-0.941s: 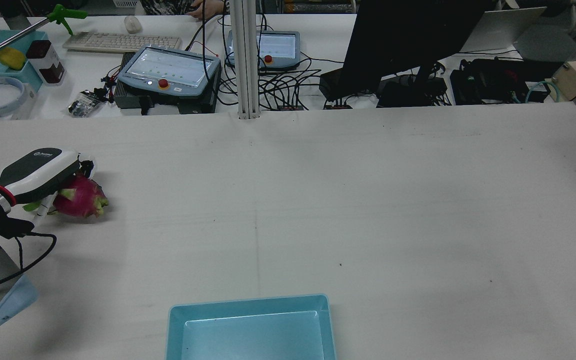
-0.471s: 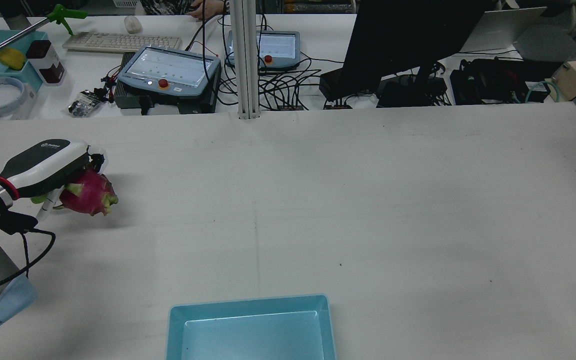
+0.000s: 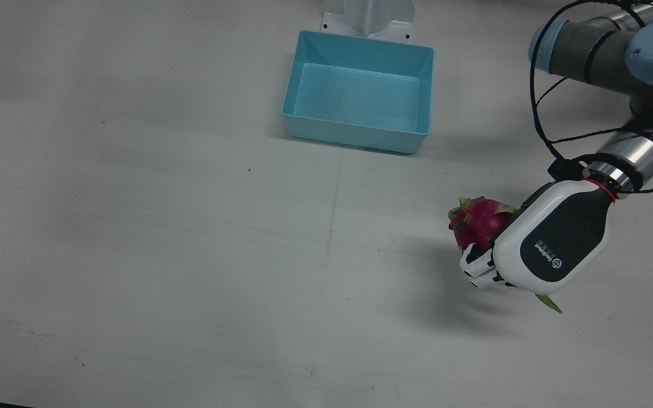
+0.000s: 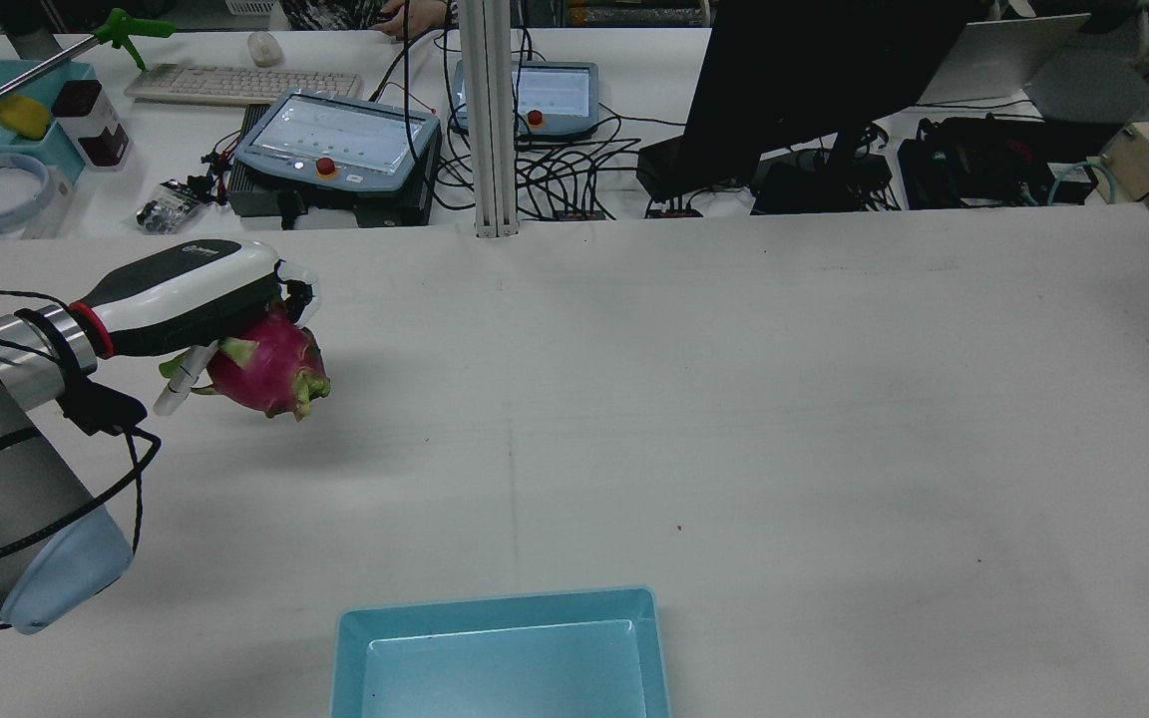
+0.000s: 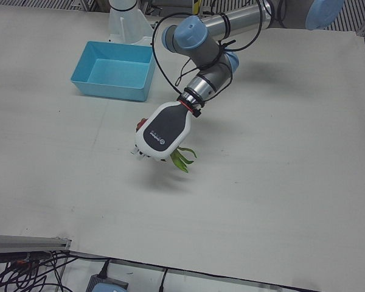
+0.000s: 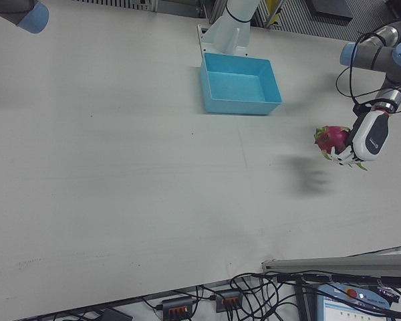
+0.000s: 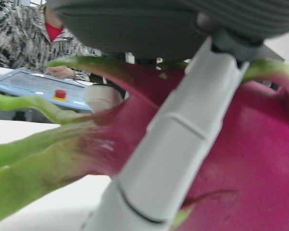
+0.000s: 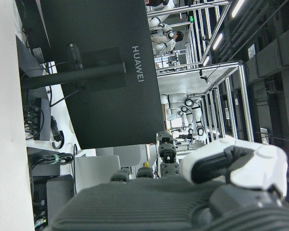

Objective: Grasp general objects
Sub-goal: 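Lift the dragon fruit and carry it over the blue tray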

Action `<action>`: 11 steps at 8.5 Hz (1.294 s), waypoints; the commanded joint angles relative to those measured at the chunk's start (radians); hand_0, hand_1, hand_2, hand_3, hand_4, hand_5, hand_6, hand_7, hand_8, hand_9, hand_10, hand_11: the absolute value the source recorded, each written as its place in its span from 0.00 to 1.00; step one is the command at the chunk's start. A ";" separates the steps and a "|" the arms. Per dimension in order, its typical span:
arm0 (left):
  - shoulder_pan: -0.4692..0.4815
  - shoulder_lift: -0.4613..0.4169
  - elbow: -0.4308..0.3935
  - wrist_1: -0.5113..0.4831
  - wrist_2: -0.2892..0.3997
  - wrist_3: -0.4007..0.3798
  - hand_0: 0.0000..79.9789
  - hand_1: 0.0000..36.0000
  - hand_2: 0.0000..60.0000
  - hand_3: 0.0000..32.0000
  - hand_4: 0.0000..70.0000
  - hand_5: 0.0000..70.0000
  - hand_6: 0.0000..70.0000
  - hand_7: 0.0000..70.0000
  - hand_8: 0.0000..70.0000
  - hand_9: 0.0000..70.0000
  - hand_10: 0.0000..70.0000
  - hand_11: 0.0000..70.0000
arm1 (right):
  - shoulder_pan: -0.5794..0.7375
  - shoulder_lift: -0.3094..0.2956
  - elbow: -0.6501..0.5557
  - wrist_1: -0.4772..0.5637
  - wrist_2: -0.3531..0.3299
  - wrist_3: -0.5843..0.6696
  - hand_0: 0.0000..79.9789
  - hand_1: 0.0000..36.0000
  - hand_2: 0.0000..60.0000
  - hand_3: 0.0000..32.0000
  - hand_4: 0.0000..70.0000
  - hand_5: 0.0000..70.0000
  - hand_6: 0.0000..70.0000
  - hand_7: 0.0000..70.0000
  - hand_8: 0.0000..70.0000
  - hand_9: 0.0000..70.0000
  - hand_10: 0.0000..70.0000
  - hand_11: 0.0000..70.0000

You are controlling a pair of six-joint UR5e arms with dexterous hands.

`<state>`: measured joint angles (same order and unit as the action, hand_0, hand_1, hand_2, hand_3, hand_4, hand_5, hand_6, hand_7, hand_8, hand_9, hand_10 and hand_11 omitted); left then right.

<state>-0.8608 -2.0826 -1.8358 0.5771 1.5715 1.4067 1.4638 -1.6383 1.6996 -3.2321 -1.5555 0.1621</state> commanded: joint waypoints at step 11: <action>0.523 -0.142 -0.200 0.228 0.005 0.095 1.00 1.00 1.00 0.00 0.82 1.00 1.00 1.00 1.00 1.00 1.00 1.00 | 0.000 0.000 -0.002 0.002 0.000 0.000 0.00 0.00 0.00 0.00 0.00 0.00 0.00 0.00 0.00 0.00 0.00 0.00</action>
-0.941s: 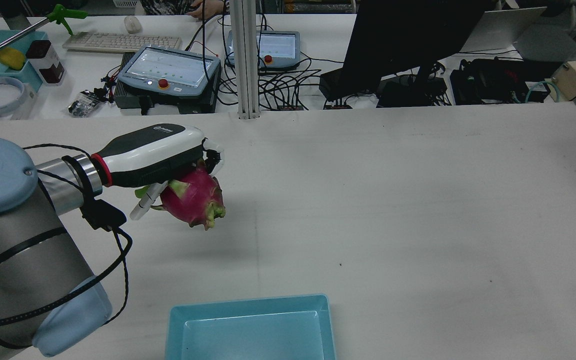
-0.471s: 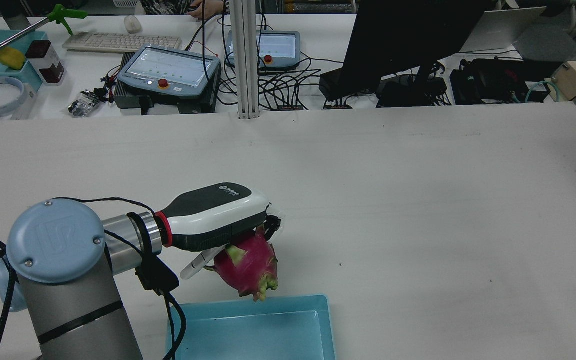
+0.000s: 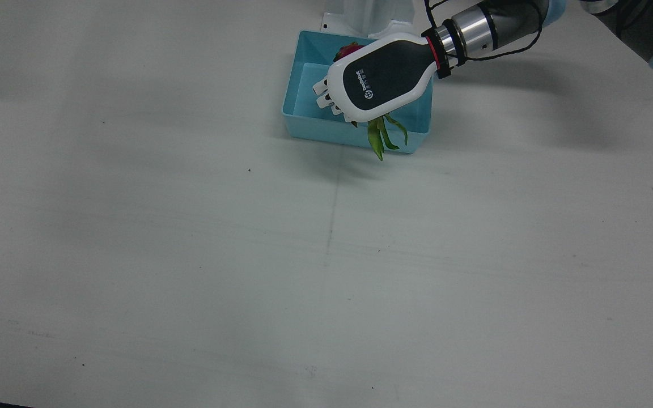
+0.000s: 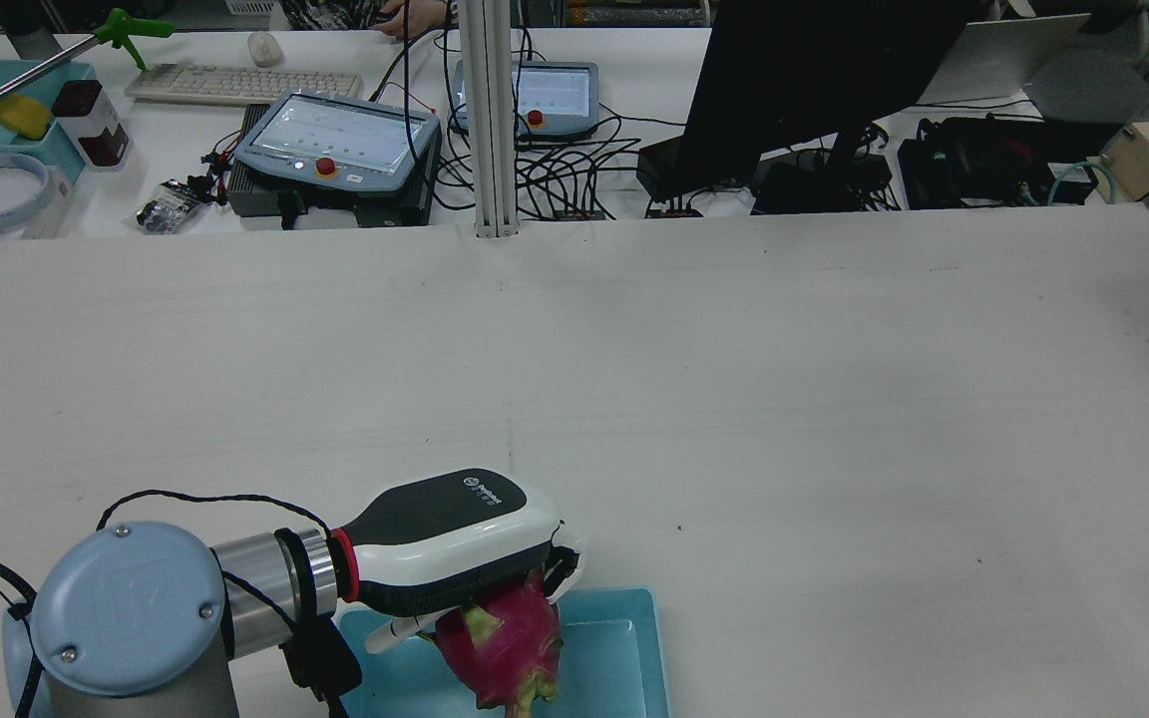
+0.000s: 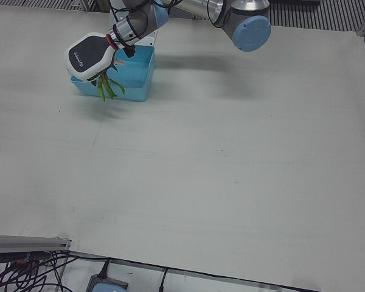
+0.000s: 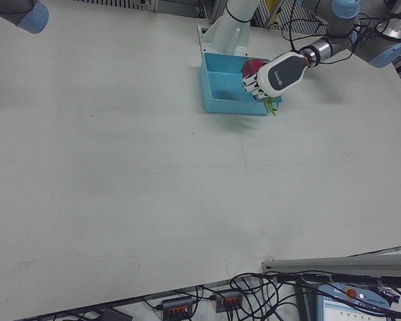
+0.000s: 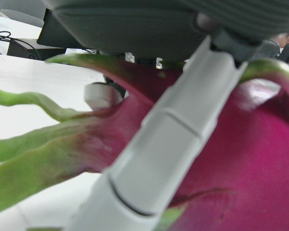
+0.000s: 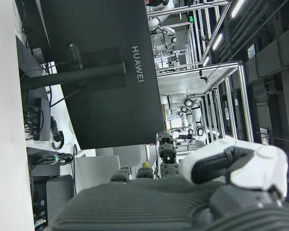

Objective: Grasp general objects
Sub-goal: 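Lift the dragon fruit and carry it over the blue tray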

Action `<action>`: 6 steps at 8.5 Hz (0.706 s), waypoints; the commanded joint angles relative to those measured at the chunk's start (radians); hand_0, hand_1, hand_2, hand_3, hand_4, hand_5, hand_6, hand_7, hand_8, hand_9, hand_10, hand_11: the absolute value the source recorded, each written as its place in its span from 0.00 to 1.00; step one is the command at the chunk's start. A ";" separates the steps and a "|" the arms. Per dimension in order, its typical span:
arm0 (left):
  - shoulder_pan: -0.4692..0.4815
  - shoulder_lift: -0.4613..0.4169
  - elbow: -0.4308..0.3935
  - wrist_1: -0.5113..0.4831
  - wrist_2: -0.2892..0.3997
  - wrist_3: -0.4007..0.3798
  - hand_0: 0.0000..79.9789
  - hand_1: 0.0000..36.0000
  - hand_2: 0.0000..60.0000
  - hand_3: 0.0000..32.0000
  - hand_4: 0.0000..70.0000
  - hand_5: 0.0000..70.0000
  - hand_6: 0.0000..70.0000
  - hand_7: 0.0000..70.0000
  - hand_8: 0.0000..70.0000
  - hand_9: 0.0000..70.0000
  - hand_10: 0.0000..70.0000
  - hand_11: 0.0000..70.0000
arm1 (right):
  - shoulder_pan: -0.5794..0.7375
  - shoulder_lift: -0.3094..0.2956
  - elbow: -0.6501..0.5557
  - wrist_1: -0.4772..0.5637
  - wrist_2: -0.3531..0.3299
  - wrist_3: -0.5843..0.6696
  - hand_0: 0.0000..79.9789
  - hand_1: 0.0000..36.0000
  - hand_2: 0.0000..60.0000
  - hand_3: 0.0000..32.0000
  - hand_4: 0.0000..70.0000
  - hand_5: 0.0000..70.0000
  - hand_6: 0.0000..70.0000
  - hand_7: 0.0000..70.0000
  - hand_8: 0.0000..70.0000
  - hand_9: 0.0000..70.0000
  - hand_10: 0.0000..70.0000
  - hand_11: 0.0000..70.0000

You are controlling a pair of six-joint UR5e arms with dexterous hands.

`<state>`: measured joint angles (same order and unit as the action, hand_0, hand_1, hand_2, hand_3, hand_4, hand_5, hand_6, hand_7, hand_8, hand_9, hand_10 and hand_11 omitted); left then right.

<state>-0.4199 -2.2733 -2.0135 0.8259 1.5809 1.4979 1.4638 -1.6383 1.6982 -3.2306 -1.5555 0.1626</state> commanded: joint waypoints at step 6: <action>0.101 0.061 -0.060 -0.022 0.115 -0.004 0.69 1.00 1.00 0.00 0.57 1.00 0.72 0.87 0.68 0.81 0.64 0.93 | 0.000 0.000 0.000 0.000 0.000 0.000 0.00 0.00 0.00 0.00 0.00 0.00 0.00 0.00 0.00 0.00 0.00 0.00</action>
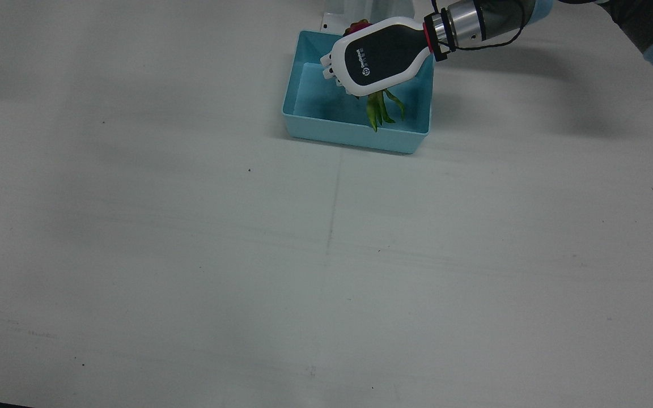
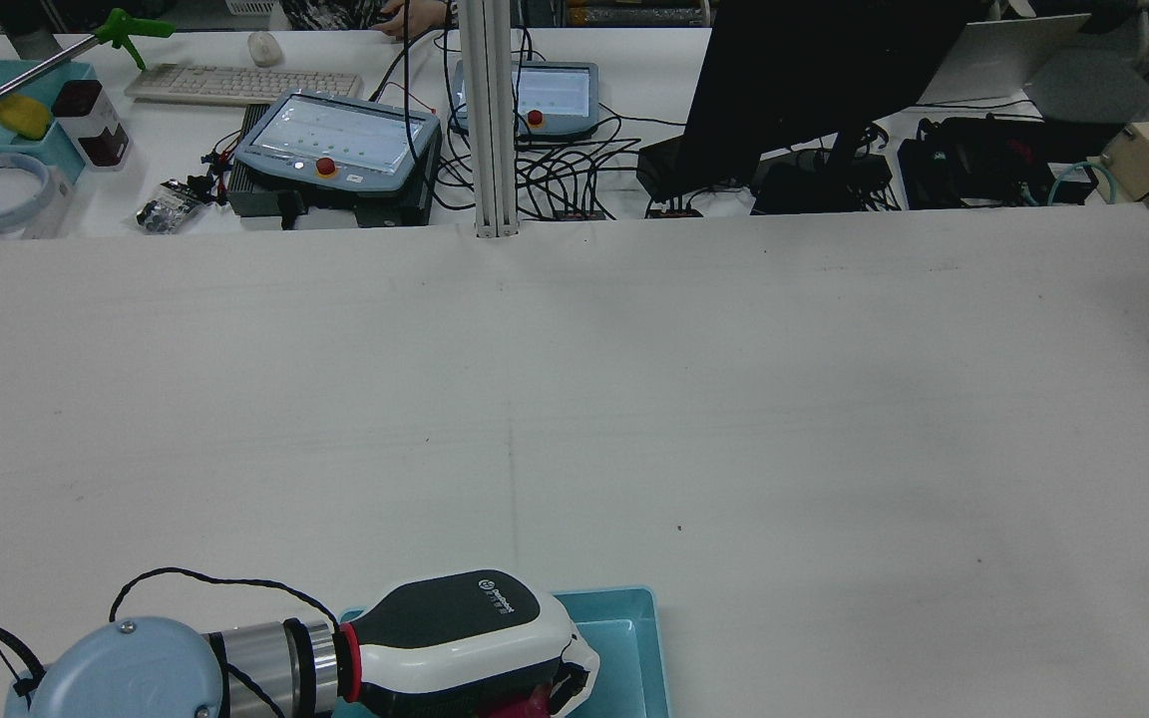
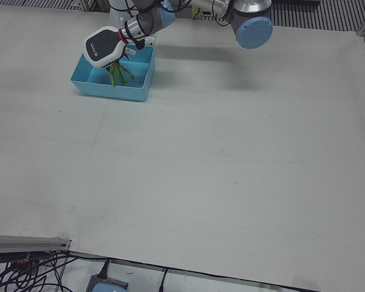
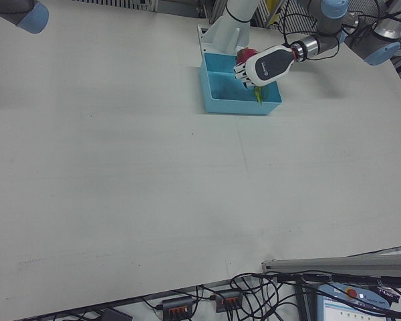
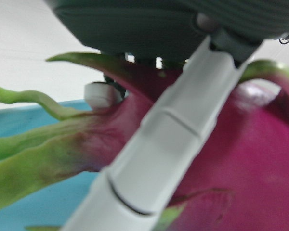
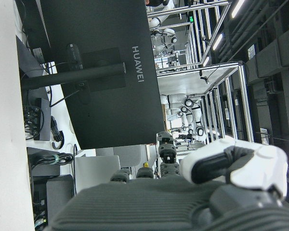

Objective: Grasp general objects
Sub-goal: 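Lower the dragon fruit into the tray and open the left hand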

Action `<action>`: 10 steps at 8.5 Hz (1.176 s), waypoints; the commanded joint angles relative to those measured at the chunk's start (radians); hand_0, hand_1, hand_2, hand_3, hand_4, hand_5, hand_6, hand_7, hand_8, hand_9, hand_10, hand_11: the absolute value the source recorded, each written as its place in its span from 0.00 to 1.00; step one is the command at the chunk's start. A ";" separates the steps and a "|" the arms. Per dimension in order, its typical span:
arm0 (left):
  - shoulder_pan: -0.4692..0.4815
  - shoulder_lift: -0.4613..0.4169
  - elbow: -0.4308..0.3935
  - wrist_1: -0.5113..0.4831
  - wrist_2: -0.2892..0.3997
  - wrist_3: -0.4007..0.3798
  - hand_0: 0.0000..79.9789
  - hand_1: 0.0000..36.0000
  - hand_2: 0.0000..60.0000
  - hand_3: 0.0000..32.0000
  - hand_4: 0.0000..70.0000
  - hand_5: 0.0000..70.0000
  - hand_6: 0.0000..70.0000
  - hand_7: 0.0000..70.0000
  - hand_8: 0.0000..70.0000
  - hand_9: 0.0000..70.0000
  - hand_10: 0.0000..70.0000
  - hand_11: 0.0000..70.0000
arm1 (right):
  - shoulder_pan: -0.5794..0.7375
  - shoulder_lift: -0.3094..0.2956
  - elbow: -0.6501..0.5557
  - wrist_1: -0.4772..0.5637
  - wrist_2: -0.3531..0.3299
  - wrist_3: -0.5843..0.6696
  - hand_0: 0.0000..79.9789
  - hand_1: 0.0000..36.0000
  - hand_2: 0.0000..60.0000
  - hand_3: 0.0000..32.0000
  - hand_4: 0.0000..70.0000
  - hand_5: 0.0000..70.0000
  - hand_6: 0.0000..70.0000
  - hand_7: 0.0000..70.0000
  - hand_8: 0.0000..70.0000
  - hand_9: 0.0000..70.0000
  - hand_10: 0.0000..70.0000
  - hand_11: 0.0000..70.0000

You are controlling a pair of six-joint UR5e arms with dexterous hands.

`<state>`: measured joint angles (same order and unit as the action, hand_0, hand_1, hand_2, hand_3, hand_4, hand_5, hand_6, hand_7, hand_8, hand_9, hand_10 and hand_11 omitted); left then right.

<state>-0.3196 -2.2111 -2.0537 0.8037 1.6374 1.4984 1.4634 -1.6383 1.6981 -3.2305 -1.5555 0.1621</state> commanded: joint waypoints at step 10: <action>-0.159 -0.019 -0.052 0.040 0.200 -0.105 0.61 0.75 1.00 0.00 0.19 0.29 0.09 0.08 0.11 0.05 0.05 0.10 | 0.002 0.000 0.000 0.000 0.000 0.001 0.00 0.00 0.00 0.00 0.00 0.00 0.00 0.00 0.00 0.00 0.00 0.00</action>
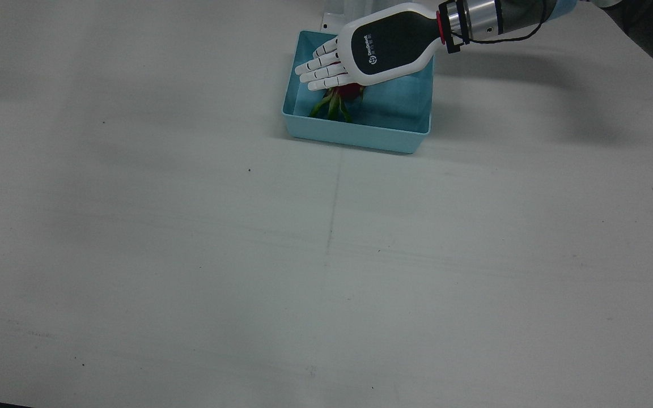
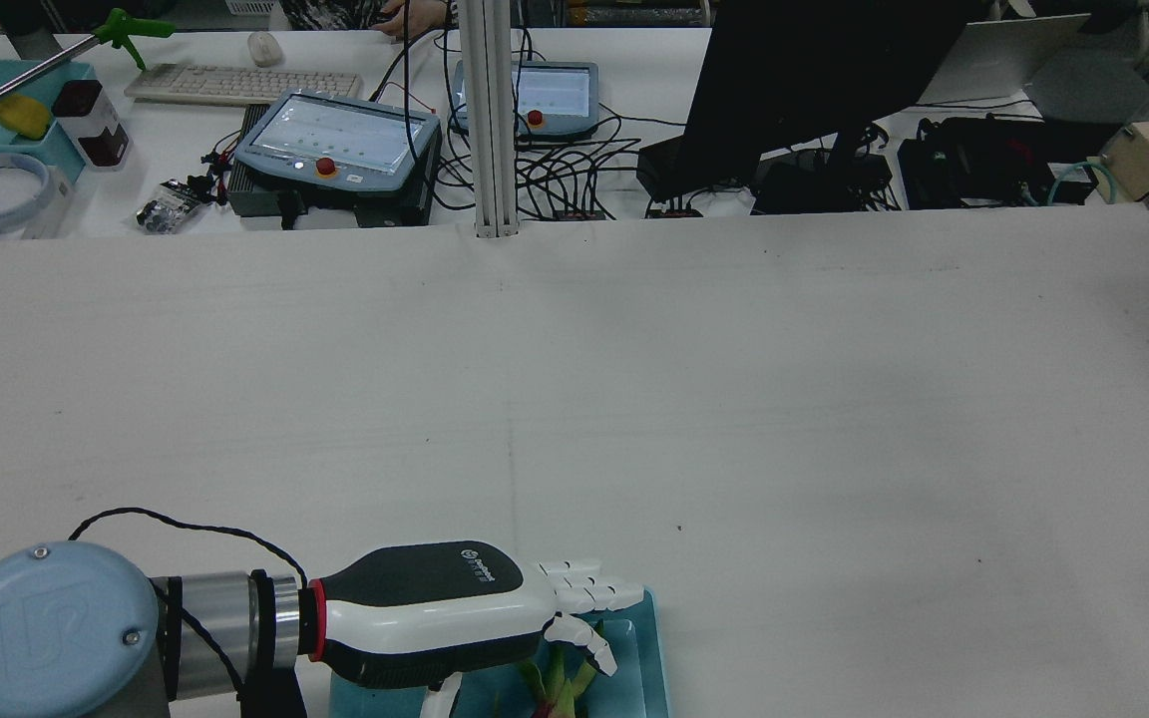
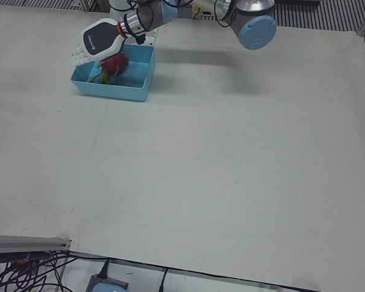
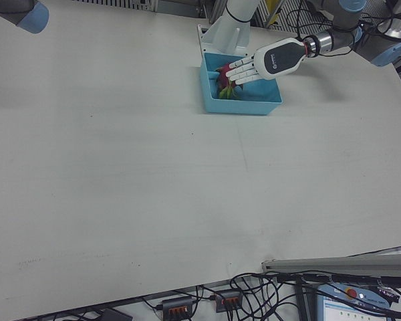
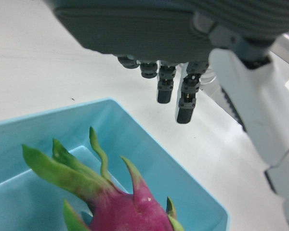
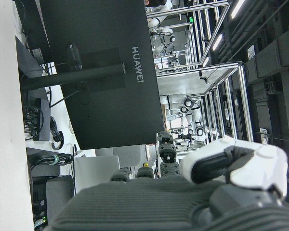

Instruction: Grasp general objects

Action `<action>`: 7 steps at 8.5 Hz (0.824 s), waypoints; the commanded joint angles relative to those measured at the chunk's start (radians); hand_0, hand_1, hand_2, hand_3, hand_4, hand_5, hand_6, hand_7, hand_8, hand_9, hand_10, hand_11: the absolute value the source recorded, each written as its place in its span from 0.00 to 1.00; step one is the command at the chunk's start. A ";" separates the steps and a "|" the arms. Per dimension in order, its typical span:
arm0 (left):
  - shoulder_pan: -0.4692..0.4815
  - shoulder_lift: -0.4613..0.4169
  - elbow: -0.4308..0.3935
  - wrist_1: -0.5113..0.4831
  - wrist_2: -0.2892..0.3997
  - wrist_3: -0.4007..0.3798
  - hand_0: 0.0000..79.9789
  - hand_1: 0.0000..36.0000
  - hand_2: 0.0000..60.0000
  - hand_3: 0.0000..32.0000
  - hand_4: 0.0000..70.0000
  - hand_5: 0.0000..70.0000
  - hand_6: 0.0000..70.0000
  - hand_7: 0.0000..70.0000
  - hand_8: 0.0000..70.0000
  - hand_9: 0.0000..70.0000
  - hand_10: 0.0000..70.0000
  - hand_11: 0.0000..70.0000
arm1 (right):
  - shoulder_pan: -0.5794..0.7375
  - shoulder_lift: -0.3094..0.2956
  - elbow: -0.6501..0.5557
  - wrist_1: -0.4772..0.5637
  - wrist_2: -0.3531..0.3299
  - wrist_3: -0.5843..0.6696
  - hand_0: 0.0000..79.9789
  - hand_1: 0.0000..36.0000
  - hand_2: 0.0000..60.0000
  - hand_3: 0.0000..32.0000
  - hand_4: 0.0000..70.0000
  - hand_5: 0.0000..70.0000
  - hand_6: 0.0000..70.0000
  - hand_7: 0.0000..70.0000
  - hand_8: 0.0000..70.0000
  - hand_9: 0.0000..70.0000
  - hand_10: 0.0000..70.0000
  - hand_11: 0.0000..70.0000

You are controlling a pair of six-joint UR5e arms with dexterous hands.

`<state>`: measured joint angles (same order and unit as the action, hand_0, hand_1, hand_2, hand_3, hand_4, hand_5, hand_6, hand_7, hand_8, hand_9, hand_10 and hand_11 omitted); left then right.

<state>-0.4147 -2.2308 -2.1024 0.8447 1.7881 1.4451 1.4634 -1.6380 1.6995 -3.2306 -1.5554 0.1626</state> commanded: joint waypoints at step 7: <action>-0.752 0.006 0.365 -0.478 0.143 -0.381 0.73 0.99 1.00 0.00 0.36 0.44 0.42 0.52 0.35 0.37 0.23 0.37 | 0.000 0.000 0.000 0.000 0.000 0.000 0.00 0.00 0.00 0.00 0.00 0.00 0.00 0.00 0.00 0.00 0.00 0.00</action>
<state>-0.9548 -2.2251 -1.8865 0.5255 1.9295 1.1484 1.4634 -1.6383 1.6991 -3.2306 -1.5554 0.1611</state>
